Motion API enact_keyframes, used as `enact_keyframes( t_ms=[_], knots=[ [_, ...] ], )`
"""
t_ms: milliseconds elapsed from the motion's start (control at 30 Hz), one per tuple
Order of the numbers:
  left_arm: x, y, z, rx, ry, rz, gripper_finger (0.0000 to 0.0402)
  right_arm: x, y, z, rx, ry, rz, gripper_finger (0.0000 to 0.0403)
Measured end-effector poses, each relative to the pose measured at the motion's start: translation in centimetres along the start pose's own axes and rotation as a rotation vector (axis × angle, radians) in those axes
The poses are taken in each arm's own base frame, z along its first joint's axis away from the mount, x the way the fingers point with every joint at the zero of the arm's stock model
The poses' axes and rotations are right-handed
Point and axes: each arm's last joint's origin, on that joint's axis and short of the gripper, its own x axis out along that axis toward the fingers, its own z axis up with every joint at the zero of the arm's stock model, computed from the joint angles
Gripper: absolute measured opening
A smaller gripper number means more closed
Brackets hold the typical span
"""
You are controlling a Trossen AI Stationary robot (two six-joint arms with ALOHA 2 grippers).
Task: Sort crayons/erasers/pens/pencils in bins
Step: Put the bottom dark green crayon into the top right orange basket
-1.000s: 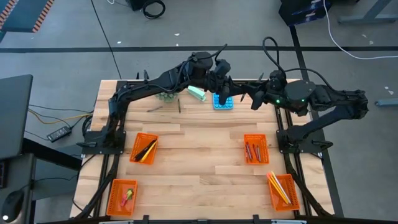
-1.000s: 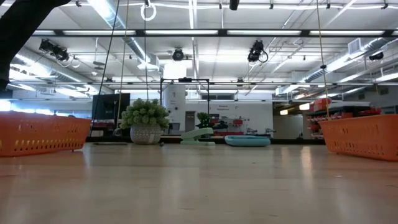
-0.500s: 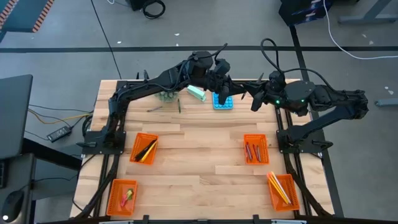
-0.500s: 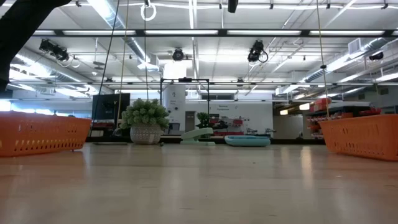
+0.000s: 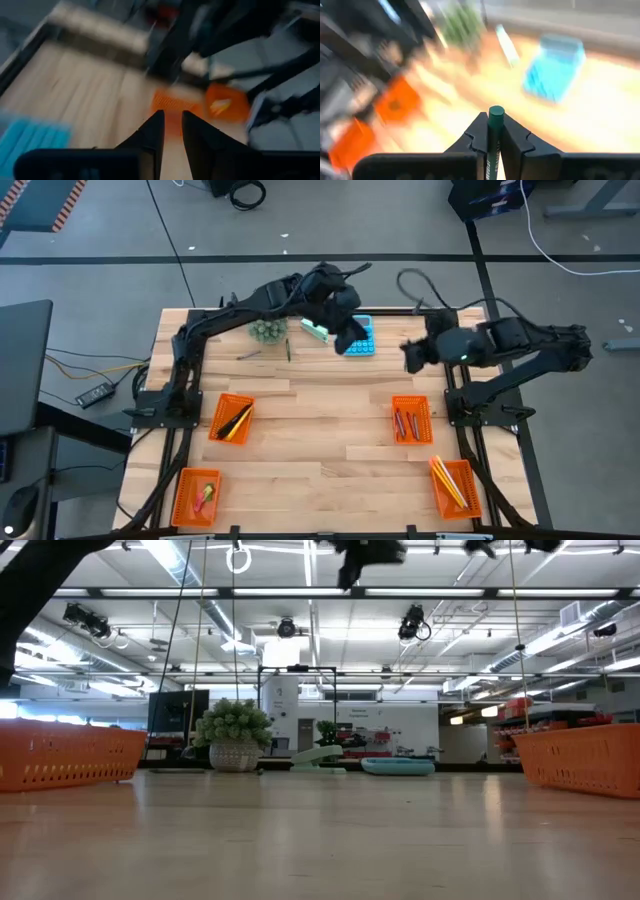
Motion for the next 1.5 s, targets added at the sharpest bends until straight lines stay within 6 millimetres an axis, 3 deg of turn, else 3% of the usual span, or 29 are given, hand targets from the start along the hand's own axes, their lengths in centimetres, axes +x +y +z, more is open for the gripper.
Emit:
enact_keyframes(
  t_ms=[233,400,567,833,1000,1133,1300,1500],
  knots=[
    [-1.6,3.2,-2.6,0.021,0.284,0.2,0.0064,3.2,-2.5,-5.0,0.085,0.422,-0.138,0.0032],
    [-2.3,5.6,-3.8,0.061,0.397,0.323,0.0055,6.7,-3.9,-8.9,0.141,0.566,-0.151,0.0045],
    [-1.8,8.7,-6.5,-0.015,0.527,0.359,0.005,9.2,-5.4,-11.8,0.203,0.625,-0.169,0.004],
    [0.5,11.6,-13.3,-0.165,0.751,0.381,0.0052,10.2,-7.0,-13.7,0.236,0.693,-0.237,0.0041],
    [1.3,12.6,-16.2,-0.255,0.807,0.468,0.0052,10.9,-7.9,-14.9,0.251,0.726,-0.245,0.0041],
    [1.5,12.9,-17.3,-0.253,0.832,0.507,0.0052,11.4,-8.6,-15.7,0.262,0.731,-0.253,0.0041],
    [1.5,13.1,-17.2,-0.245,0.816,0.563,0.0058,11.9,-9.1,-16.2,0.266,0.722,-0.245,0.0042],
    [1.3,13.8,-17.0,-0.468,0.713,0.715,0.0067,12.0,-9.2,-16.2,0.285,0.676,-0.268,0.0042]
  ],
)
